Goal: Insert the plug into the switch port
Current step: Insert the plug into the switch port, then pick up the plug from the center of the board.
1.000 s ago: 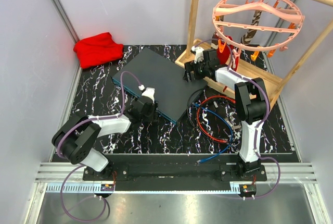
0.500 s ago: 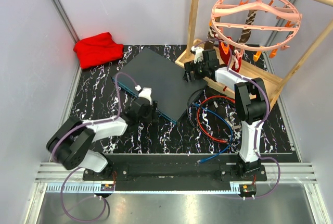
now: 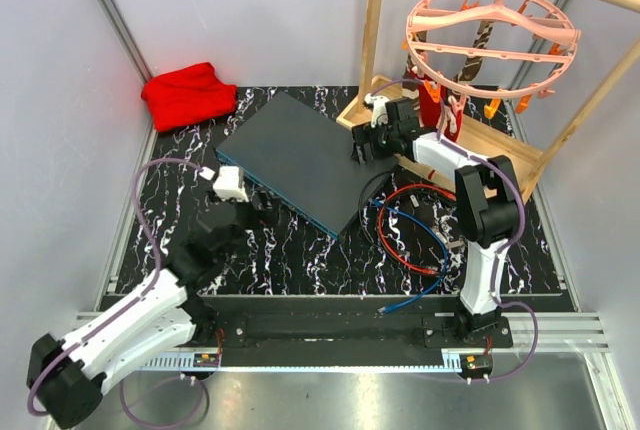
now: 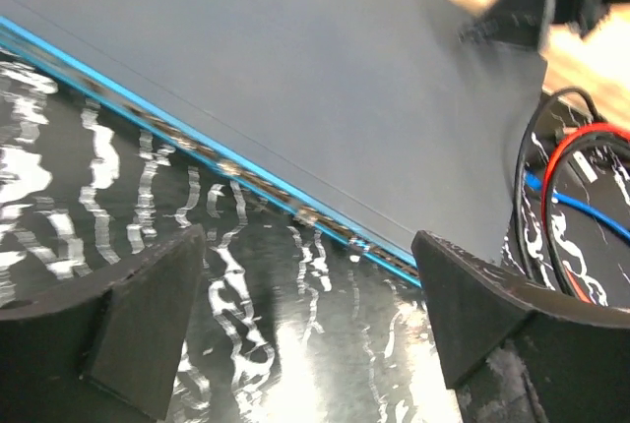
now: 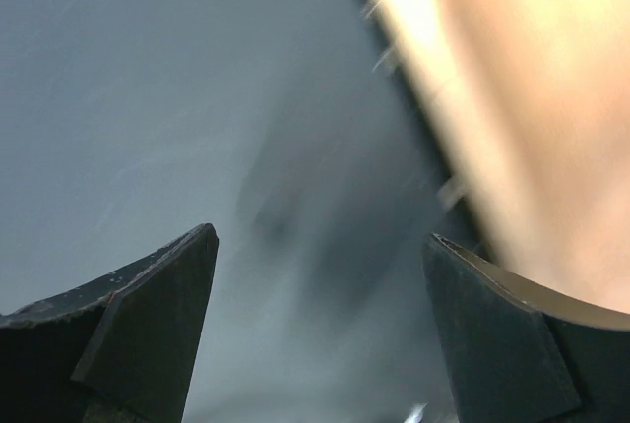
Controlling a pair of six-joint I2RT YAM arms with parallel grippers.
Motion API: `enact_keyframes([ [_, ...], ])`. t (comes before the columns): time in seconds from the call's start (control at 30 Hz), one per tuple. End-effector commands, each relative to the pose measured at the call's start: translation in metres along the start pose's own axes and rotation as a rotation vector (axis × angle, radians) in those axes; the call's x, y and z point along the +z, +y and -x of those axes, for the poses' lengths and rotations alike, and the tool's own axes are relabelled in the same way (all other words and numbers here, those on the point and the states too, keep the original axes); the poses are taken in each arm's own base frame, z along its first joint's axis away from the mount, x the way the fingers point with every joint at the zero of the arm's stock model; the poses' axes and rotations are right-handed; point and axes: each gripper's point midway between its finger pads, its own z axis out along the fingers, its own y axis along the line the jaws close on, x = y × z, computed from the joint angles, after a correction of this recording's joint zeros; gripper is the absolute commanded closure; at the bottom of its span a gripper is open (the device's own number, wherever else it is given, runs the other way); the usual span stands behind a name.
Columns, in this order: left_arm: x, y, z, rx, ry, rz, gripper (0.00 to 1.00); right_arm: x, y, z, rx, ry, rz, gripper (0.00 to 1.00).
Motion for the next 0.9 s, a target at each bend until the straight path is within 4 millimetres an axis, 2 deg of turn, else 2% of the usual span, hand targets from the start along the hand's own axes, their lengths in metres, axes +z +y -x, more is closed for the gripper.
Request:
enact_keyframes([
  [0.0, -0.027, 0.021, 0.037, 0.098, -0.081, 0.09, 0.05, -0.047, 0.055, -0.01, 0.005, 0.05, 0.07, 0.08],
  [0.03, -0.036, 0.02, 0.055, 0.092, -0.126, 0.086, 0.04, -0.06, 0.061, -0.007, -0.002, 0.043, 0.067, 0.08],
  [0.07, -0.042, 0.024, 0.058, 0.127, -0.122, 0.097, 0.02, -0.066, 0.059, -0.01, -0.002, 0.048, 0.043, 0.09],
  [0.1, -0.047, 0.025, 0.067, 0.137, -0.14, 0.101, 0.02, -0.071, 0.059, -0.022, 0.027, 0.072, 0.028, 0.09],
  [0.13, -0.057, 0.023, 0.084, 0.135, -0.179, 0.096, 0.01, -0.085, 0.06, -0.021, 0.043, 0.065, 0.014, 0.09],
  [0.17, -0.061, 0.025, 0.089, 0.166, -0.185, 0.101, 0.01, -0.092, 0.057, -0.028, 0.052, 0.076, -0.012, 0.09],
  [0.2, -0.067, 0.026, 0.096, 0.173, -0.207, 0.104, 0.01, -0.096, 0.055, -0.043, 0.065, 0.106, -0.026, 0.09],
  [0.23, -0.073, 0.027, 0.105, 0.199, -0.229, 0.106, 0.01, -0.11, 0.056, -0.047, 0.084, 0.113, -0.041, 0.09],
  [0.3, -0.077, 0.028, 0.111, 0.228, -0.252, 0.103, 0.01, -0.123, 0.051, -0.075, 0.146, 0.179, -0.095, 0.1],
  [0.33, -0.078, 0.029, 0.113, 0.258, -0.264, 0.104, 0.01, -0.133, 0.051, -0.076, 0.161, 0.167, -0.112, 0.12],
  [0.37, -0.078, 0.03, 0.112, 0.27, -0.268, 0.107, 0.01, -0.138, 0.047, -0.092, 0.182, 0.194, -0.149, 0.12],
  [0.4, -0.075, 0.032, 0.107, 0.279, -0.263, 0.114, 0.01, -0.148, 0.047, -0.097, 0.215, 0.196, -0.17, 0.13],
  [0.43, -0.074, 0.032, 0.106, 0.286, -0.265, 0.114, 0.01, -0.153, 0.039, -0.104, 0.229, 0.2, -0.225, 0.15],
  [0.47, -0.072, 0.032, 0.103, 0.291, -0.259, 0.11, 0.01, -0.156, 0.035, -0.121, 0.253, 0.23, -0.251, 0.16],
  [0.5, -0.07, 0.032, 0.1, 0.295, -0.25, 0.105, 0.01, -0.162, 0.03, -0.125, 0.285, 0.225, -0.29, 0.18],
  [0.57, -0.066, 0.029, 0.095, 0.307, -0.236, 0.093, 0.01, -0.167, 0.016, -0.143, 0.329, 0.245, -0.354, 0.22],
  [0.63, -0.066, 0.027, 0.096, 0.309, -0.234, 0.086, 0.01, -0.17, 0.007, -0.148, 0.361, 0.236, -0.396, 0.25],
  [0.7, -0.064, 0.028, 0.097, 0.347, -0.231, 0.092, 0.01, -0.165, -0.004, -0.156, 0.363, 0.253, -0.423, 0.34],
  [0.77, -0.063, 0.03, 0.096, 0.364, -0.22, 0.099, 0.01, -0.161, -0.011, -0.152, 0.347, 0.251, -0.444, 0.47],
  [0.83, -0.062, 0.031, 0.092, 0.382, -0.204, 0.101, 0.01, -0.153, -0.019, -0.155, 0.306, 0.28, -0.457, 0.53],
  [0.87, -0.061, 0.031, 0.091, 0.388, -0.196, 0.103, 0.01, -0.149, -0.022, -0.149, 0.275, 0.275, -0.456, 0.55],
])
